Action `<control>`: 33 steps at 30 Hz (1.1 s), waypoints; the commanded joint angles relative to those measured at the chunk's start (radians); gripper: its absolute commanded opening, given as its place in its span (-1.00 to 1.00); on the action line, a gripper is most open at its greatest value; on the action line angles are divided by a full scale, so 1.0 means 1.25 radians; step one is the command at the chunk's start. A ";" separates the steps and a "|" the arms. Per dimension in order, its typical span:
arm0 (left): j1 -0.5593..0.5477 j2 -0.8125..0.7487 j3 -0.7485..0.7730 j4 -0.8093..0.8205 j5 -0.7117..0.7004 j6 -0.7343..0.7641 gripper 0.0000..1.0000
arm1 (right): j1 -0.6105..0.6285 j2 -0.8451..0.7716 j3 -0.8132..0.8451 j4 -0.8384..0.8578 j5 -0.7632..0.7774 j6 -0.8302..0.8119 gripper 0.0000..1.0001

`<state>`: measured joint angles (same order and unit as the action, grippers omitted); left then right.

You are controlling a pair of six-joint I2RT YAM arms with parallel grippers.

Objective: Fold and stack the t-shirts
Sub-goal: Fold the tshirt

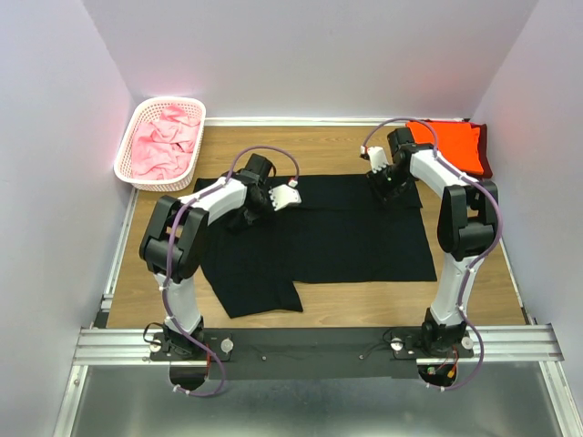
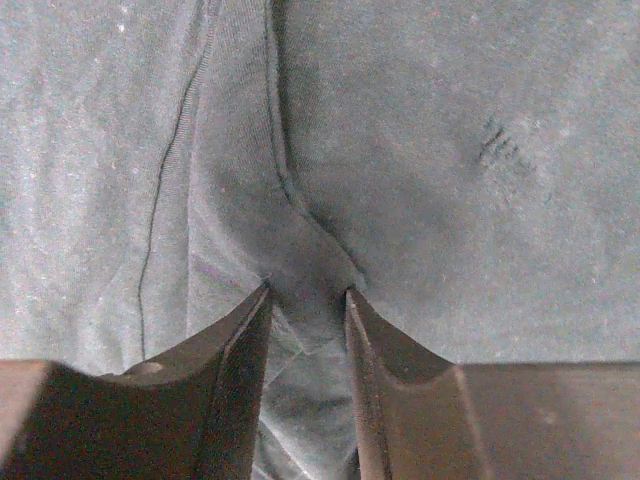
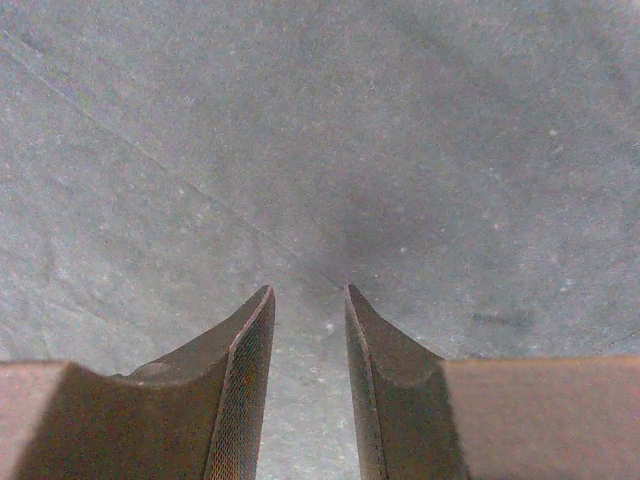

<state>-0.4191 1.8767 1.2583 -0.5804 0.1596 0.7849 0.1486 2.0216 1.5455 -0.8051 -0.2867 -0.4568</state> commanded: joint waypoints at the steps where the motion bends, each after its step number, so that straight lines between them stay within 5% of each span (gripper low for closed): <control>1: 0.001 -0.038 0.040 -0.066 0.017 0.026 -0.11 | 0.000 -0.028 -0.017 -0.005 -0.001 -0.011 -0.17; 10: 0.003 -0.053 0.086 -0.186 0.088 0.085 -0.24 | 0.000 -0.027 -0.013 -0.005 -0.006 -0.006 -0.17; 29: 0.004 0.080 0.090 -0.144 0.094 0.088 -0.25 | 0.000 -0.020 -0.017 -0.006 0.011 -0.017 -0.19; 33: 0.010 0.083 0.094 -0.146 0.099 0.086 -0.47 | 0.000 -0.023 -0.019 -0.006 0.012 -0.019 -0.20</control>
<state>-0.4160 1.9488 1.3685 -0.7761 0.2726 0.8886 0.1486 2.0212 1.5352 -0.8059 -0.2855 -0.4656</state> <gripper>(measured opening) 0.305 0.403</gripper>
